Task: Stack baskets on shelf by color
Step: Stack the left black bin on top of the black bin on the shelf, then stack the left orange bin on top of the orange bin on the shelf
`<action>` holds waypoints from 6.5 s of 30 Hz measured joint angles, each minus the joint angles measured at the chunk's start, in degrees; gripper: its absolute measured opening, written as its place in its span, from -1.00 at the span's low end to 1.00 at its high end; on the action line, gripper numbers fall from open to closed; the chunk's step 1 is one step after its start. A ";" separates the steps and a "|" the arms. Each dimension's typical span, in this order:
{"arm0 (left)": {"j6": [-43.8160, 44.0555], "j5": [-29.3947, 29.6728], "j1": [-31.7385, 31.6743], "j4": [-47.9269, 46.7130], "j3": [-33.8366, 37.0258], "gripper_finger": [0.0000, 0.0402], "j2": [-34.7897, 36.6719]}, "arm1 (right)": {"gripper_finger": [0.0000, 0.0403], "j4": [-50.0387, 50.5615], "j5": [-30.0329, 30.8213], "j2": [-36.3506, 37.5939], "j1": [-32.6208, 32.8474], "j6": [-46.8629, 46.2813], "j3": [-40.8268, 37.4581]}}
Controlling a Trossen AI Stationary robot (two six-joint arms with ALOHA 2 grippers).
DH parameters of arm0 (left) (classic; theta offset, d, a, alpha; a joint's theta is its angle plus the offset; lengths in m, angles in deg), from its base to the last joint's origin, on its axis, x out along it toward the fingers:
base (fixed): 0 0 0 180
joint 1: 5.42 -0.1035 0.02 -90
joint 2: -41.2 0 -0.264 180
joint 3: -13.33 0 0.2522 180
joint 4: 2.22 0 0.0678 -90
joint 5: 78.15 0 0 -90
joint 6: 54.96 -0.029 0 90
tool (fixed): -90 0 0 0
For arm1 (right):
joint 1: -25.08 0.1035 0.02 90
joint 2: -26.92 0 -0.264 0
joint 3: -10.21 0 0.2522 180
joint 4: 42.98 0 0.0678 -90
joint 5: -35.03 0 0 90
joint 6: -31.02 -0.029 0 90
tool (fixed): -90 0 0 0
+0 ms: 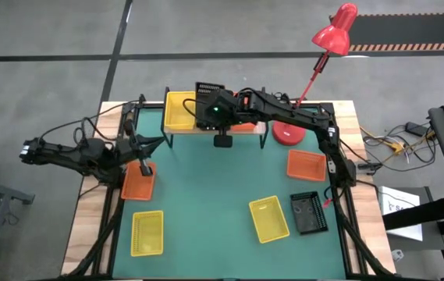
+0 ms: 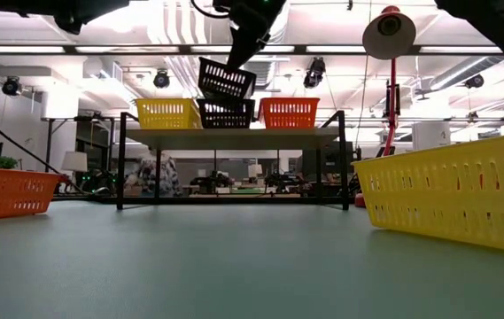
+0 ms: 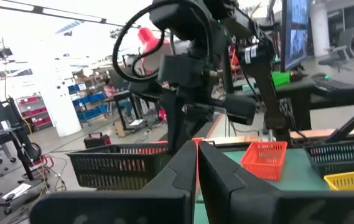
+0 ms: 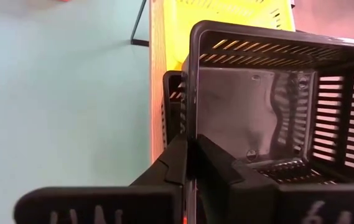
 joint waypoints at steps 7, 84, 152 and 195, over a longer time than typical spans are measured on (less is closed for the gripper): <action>0.07 0.02 -0.01 0.35 0.67 -1.00 2.26 | -0.82 -0.32 0.44 0.00 -0.04 -1.23 0.00; 30.89 -7.69 0.48 10.51 -1.90 -1.00 -26.87 | -0.96 -92.70 -17.93 65.77 13.19 5.95 -108.63; 40.03 -41.69 12.38 -80.75 -18.09 -0.65 -51.11 | -0.96 -77.74 -18.99 76.30 11.74 5.69 -108.72; 41.08 -27.44 12.10 -95.33 -88.62 -1.00 -81.89 | -0.96 -61.07 -15.91 89.97 11.74 2.80 -108.87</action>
